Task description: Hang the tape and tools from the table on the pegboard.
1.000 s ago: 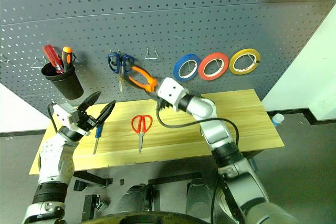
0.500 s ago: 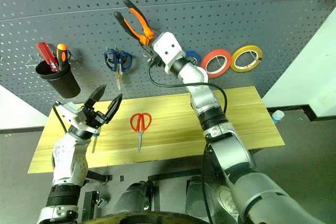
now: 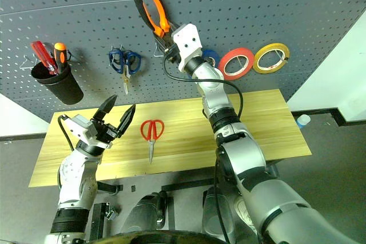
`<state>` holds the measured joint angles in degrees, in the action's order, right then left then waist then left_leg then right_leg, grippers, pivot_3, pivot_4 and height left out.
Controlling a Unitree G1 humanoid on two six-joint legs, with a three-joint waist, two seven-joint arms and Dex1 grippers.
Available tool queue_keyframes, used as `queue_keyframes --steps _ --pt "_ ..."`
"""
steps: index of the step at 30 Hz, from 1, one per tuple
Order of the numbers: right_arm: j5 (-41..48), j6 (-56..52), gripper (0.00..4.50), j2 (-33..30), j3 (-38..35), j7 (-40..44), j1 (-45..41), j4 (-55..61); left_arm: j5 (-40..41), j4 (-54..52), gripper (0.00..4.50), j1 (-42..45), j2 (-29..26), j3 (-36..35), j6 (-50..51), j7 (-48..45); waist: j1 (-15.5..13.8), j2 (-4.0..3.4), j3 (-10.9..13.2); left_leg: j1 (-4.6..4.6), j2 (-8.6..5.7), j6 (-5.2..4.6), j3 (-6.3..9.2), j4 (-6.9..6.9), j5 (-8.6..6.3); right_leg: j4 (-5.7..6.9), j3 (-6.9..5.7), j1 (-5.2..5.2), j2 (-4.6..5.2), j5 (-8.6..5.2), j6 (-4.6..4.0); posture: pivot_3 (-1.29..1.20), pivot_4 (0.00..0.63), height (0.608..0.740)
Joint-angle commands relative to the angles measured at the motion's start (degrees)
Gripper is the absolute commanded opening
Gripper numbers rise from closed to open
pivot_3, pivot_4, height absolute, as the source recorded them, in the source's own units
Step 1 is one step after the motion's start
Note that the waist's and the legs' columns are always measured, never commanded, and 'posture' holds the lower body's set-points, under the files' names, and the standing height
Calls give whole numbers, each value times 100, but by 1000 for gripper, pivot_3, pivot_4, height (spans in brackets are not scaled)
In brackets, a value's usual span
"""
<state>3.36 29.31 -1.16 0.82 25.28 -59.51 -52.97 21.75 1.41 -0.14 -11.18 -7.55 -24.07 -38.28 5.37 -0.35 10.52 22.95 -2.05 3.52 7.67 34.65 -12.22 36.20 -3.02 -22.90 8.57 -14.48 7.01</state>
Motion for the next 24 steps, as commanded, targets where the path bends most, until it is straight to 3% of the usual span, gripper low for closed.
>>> queue_keyframes --steps 1,18,24 --pt "178 277 2071 147 -94 102 -304 141 -80 -196 3452 -32 -80 -96 -113 145 -3 0 6 7 0 0 0 1 0 0 0 -7 0 0 0 -42 176 740" --pt "-102 573 2071 247 -108 -237 -719 -969 -116 75 3452 130 -183 -227 -334 290 -5 0 12 33 -1 1 0 9 1 9 0 -35 -1 1 0 -32 164 740" --pt "-169 674 3963 116 -65 -216 -581 -876 -88 96 3452 144 -221 -275 -331 286 -6 0 11 33 0 1 0 9 1 9 0 -35 -1 1 0 -34 155 740"
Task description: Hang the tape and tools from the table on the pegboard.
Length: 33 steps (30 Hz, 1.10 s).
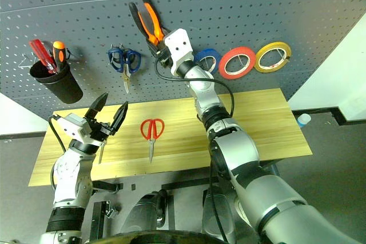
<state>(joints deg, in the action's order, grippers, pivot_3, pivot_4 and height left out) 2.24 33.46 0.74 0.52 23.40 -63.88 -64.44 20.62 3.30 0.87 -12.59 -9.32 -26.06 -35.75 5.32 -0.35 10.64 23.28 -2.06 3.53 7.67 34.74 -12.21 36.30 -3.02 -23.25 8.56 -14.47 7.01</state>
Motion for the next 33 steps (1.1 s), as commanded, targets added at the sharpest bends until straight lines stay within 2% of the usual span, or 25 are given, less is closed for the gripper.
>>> queue_keyframes --steps 1,2,7,10,14,19,21,23,26,29,31,33 --pt "-104 337 4316 -105 0 -34 -105 328 28 -90 3452 50 -88 -102 -127 33 -1 0 0 0 0 0 0 0 0 0 0 0 0 0 0 -34 154 740" --pt "-169 430 4459 -140 48 -30 -61 381 31 -74 3452 63 -97 -107 -127 33 0 0 0 0 0 0 0 1 0 1 0 0 0 0 0 -37 150 740" --pt "-506 830 4459 -393 392 143 429 1207 31 -237 3452 -75 -146 -137 -44 95 5 1 -1 0 0 1 0 4 0 2 0 1 0 0 0 -45 142 740" --pt "-545 706 4459 -785 708 667 1072 2557 -178 -629 3452 -345 -158 -139 240 438 -1 3 -5 0 0 1 -1 6 1 3 1 1 0 0 1 -48 132 740" --pt "-140 -322 4459 -1317 934 1390 1971 4385 -376 -1105 3452 -618 -174 -44 794 810 -99 5 -6 0 -2 1 -4 10 1 3 5 3 2 1 2 -38 131 740" --pt "465 -1748 4459 -2299 943 2217 3180 6277 -848 -1751 3452 -915 11 275 2257 1645 -295 7 -7 1 -1 1 -4 32 0 9 5 11 1 1 3 -28 139 740" --pt "753 -2328 4459 -2886 959 2697 3836 6960 -1099 -1958 3452 -921 179 529 3136 2096 -360 11 -9 4 -2 1 -4 42 0 1 5 19 2 -2 9 -33 145 740" --pt "1006 -2757 4459 -3350 909 3029 4429 7404 -1226 -1992 3452 -776 392 773 4001 2480 -453 16 -9 6 -3 2 -5 47 0 -6 4 23 4 -11 21 -37 147 740" --pt "1023 -2911 4459 -3682 868 3205 4883 7542 -1380 -1779 3452 -321 686 930 5343 3031 -464 26 -3 7 -3 3 -6 52 -1 -10 3 27 4 -11 21 -51 150 740" --pt "830 -2759 4500 -3908 856 3312 5243 7411 -1748 -1400 4028 374 873 1236 7155 3537 -451 36 0 7 -2 2 -6 59 -1 -9 -2 27 3 -3 22 -64 148 740" --pt "823 -2750 4500 -3963 850 3349 5352 7373 -1843 -1309 4481 622 899 1428 7657 3569 -426 49 3 8 -3 2 -6 63 -1 -9 -5 29 2 0 25 -71 147 740" --pt "795 -2735 4500 -3990 840 3358 5416 7331 -1844 -1219 4481 814 1072 1418 7994 3694 -399 58 9 10 -3 2 -10 59 -1 -16 -2 28 4 -1 31 -72 147 740"
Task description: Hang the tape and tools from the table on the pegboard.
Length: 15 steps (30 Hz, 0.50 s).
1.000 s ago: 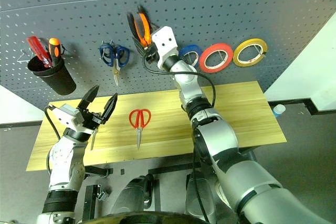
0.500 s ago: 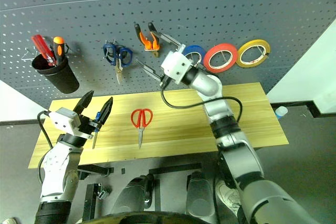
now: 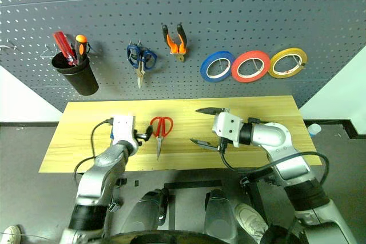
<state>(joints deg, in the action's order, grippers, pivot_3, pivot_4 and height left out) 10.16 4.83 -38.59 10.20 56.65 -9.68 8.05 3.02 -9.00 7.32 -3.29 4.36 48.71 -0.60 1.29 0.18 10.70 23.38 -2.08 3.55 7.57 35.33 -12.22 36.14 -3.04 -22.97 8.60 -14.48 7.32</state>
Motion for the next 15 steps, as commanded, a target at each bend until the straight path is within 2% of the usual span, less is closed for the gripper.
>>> queue_keyframes --steps 1,4,15 --pt "-34 155 4500 -83 -111 57 75 12 -221 368 4481 456 168 217 913 264 -14 11 6 1 0 0 0 -2 0 -1 0 -1 0 0 7 -83 144 740" --pt "-162 269 4500 -128 -38 100 258 -177 -385 1263 4481 1057 397 231 1457 539 -79 28 14 3 -1 0 7 0 0 1 -10 1 0 1 15 -93 142 740" --pt "-318 479 4500 1 -92 -141 427 -370 -220 3168 4481 2142 824 -427 1265 693 -32 32 14 3 -5 3 -2 11 1 -12 -6 14 6 9 30 -130 129 740"
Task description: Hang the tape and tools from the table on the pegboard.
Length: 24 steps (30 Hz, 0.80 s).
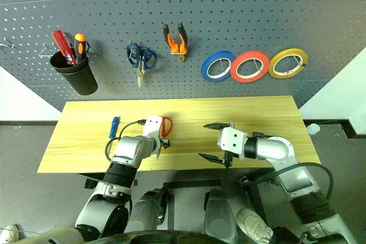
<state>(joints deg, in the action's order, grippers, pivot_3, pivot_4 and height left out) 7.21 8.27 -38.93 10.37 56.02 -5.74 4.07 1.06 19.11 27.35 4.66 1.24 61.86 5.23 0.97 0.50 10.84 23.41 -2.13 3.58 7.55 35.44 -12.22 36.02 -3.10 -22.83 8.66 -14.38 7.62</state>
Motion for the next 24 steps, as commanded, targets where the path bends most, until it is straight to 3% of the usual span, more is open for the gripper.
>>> queue_keyframes --steps 1,7,10,19,24 --pt "-42 140 4500 39 -113 -107 40 15 -28 484 4481 206 52 -169 -46 153 0 1 -1 0 0 0 0 4 0 0 0 2 0 1 1 -135 128 740" --pt "-84 174 4500 38 -106 -201 26 -42 82 853 4481 426 253 -756 -34 553 14 0 -3 0 -1 2 -2 36 -2 -1 0 18 1 13 13 -142 122 740" --pt "-107 196 4500 38 -106 -223 11 -73 241 942 3938 515 362 -1120 43 684 25 -1 -4 0 -1 3 -2 53 -2 -1 0 25 1 20 11 -141 119 740" --pt "-94 178 4500 57 -85 -176 -68 -135 303 944 1008 563 453 -1308 137 793 4 -4 -8 0 -2 3 -5 69 -3 -5 0 36 2 29 11 -132 119 740" --pt "26 113 4500 105 -116 -135 -107 -123 303 873 1006 561 469 -1325 196 769 8 -5 -9 0 -2 3 -5 69 -2 -5 0 36 2 30 13 -131 117 740"
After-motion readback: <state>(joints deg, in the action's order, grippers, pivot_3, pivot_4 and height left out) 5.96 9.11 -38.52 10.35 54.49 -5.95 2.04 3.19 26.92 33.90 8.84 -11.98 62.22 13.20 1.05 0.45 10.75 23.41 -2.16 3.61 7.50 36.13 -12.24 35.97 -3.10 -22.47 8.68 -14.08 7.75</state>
